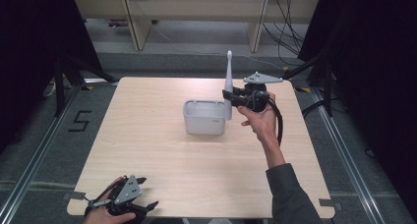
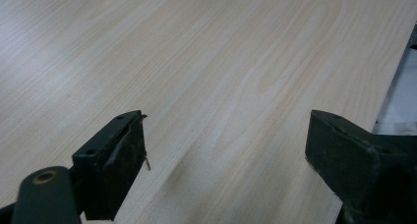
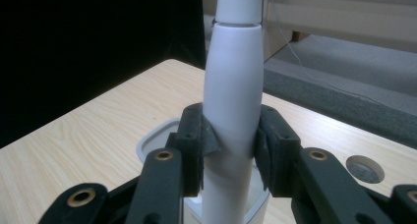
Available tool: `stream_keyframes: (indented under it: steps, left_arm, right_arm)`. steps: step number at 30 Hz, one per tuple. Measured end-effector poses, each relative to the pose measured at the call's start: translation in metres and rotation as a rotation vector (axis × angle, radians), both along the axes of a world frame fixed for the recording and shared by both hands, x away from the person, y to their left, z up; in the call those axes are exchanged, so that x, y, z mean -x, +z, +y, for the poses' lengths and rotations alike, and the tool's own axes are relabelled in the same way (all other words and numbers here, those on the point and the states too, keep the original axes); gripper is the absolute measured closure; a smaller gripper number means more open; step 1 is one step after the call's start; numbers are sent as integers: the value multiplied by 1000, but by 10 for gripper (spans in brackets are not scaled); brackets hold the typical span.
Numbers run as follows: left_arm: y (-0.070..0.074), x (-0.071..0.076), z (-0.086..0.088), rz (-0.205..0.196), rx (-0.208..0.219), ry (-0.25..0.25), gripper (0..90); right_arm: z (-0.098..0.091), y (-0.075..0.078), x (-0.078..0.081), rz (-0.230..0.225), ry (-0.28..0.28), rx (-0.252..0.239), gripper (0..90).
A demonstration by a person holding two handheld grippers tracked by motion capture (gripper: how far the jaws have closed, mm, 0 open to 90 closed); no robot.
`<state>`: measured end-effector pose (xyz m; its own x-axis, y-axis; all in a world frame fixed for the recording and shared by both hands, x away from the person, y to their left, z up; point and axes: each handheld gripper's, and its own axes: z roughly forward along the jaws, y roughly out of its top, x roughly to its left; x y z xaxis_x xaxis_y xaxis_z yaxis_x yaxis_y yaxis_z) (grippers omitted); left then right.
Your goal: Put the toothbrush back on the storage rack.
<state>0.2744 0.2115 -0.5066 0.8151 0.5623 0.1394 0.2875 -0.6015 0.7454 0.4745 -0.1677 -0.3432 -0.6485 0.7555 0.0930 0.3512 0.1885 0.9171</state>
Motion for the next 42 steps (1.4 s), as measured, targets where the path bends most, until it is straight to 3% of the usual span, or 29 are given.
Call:
stream_keyframes:
  steps: [3, 6, 8, 12, 16, 19, 24, 34, 35, 37, 42]
  left_arm:
    - [0, 0, 0, 1, -1, 0, 148]
    - [0, 0, 0, 1, 0, -2, 148]
    - [0, 0, 0, 0, -2, -1, 148]
    - [0, 0, 0, 2, 0, -2, 148]
    - [1, 1, 0, 23, 8, -4, 148]
    - [1, 0, 1, 7, -4, -5, 148]
    - [1, 0, 1, 14, -9, -9, 148]
    - [0, 0, 0, 8, 12, -3, 148]
    - [0, 1, 0, 8, 13, -2, 148]
    - [0, 1, 0, 7, 14, -3, 148]
    - [0, 1, 0, 9, 13, -3, 148]
  right_arm:
    - [1, 1, -4, -20, -10, 6, 668]
    - [5, 2, -6, -7, -12, -6, 668]
    - [6, 1, -10, -28, -21, 0, 668]
    - [10, 0, -15, -13, -33, -19, 667]
    - [13, -4, -22, -17, -43, -19, 668]
    - [14, -9, -27, -13, -50, -22, 667]
    - [16, -14, -33, -24, -64, -24, 668]
    - [22, -26, -40, -8, -76, -18, 667]
    - [22, -27, -40, 9, -79, -28, 667]
    - [22, -30, -42, -8, -76, -12, 667]
    - [20, -41, -42, 18, -88, -22, 666]
